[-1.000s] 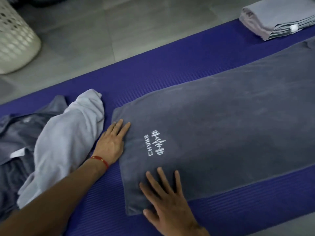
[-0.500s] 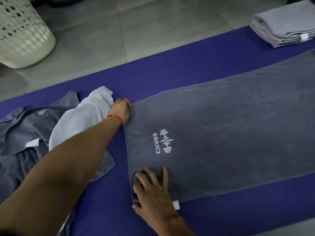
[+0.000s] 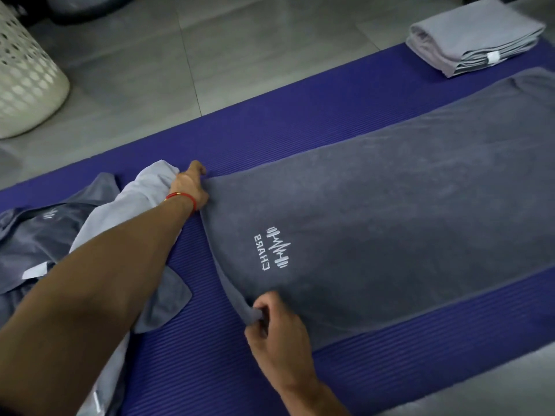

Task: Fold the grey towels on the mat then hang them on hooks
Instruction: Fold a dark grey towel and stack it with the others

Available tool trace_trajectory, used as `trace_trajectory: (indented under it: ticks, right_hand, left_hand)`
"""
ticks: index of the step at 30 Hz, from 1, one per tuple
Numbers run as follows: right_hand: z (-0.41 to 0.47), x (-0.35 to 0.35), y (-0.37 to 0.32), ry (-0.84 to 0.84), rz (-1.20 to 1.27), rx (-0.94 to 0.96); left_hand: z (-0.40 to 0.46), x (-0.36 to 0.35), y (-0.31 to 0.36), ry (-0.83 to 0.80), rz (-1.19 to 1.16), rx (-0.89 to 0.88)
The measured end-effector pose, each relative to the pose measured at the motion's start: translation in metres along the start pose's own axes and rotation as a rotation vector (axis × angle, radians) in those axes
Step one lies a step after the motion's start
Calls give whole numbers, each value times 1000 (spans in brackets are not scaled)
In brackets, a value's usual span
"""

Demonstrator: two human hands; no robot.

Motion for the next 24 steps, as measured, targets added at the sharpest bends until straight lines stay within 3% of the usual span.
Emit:
trace_trajectory:
  ticks: [3, 6, 8, 13, 18, 20, 24]
  right_hand:
    - [12, 24, 19, 112, 193, -246]
    - [25, 47, 31, 132, 291, -354]
    - [32, 71, 33, 123, 243, -305]
    - [48, 172, 34, 100, -142, -51]
    - [45, 309, 55, 135, -250, -101]
    - [42, 360, 59, 152, -310, -117]
    - [30, 445, 78, 148, -306, -192]
  left_hand:
    - [0, 4, -3, 63, -268, -15]
    - [-6, 18, 4, 140, -526, -48]
    - [-9, 30, 17, 177, -612, -88]
    - [-4, 46, 60, 132, -807, -102]
    - [-4, 30, 132, 70, -1103, 15]
    - [-2, 27, 177, 39, -1075, -97]
    - [15, 32, 275, 88, -644, -343]
Point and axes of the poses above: each hand's wrist, its own z-axis towards the middle knuckle, its own x-axis out of the back of the hand, y = z × x, the point moved 9 cm from there along z, towards the middle knuckle, and after that the axes turned 14 degrees about -x, right-handed, at the moved point
